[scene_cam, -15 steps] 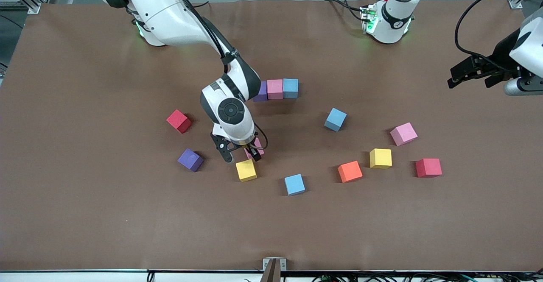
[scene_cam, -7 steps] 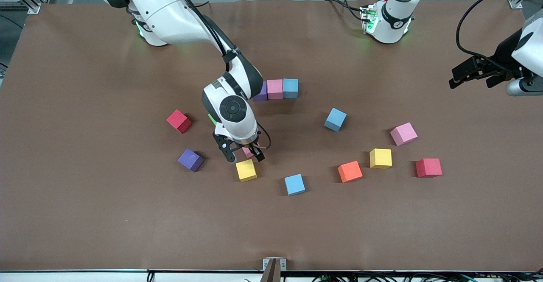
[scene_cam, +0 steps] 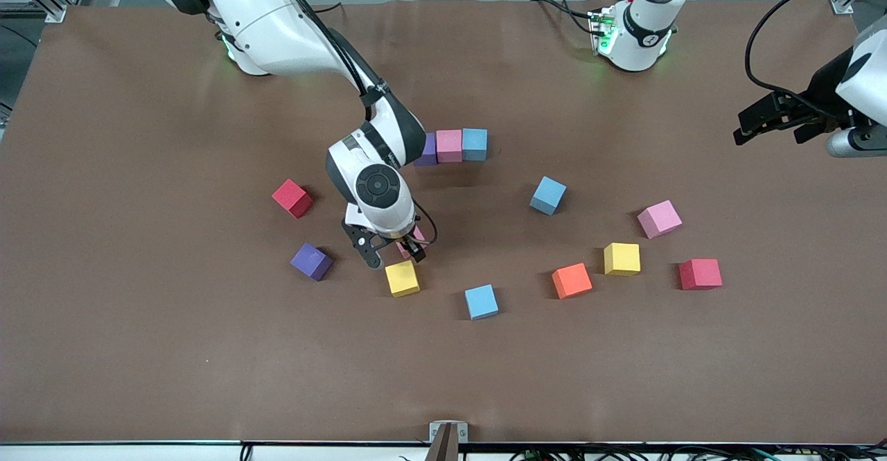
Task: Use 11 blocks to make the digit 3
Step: 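Grasp the small pink cube with the right gripper, then lift the pink cube and carry it toward the cube row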
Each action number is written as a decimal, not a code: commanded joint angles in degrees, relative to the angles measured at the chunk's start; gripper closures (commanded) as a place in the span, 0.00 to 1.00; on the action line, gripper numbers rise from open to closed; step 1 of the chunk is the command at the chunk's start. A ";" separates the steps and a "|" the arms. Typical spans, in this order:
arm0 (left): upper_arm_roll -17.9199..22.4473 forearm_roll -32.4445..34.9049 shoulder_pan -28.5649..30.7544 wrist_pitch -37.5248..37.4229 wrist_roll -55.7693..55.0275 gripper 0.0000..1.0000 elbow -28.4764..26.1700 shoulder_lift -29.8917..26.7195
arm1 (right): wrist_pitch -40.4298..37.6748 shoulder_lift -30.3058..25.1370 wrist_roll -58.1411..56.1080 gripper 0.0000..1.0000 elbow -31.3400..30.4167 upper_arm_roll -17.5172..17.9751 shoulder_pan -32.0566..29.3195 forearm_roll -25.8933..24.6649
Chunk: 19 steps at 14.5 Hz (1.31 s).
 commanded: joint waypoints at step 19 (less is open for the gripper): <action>-0.06 -0.53 0.18 1.05 -0.02 0.00 -0.06 -0.03 | -0.83 -2.94 -45.20 0.97 -4.84 0.65 4.29 -0.34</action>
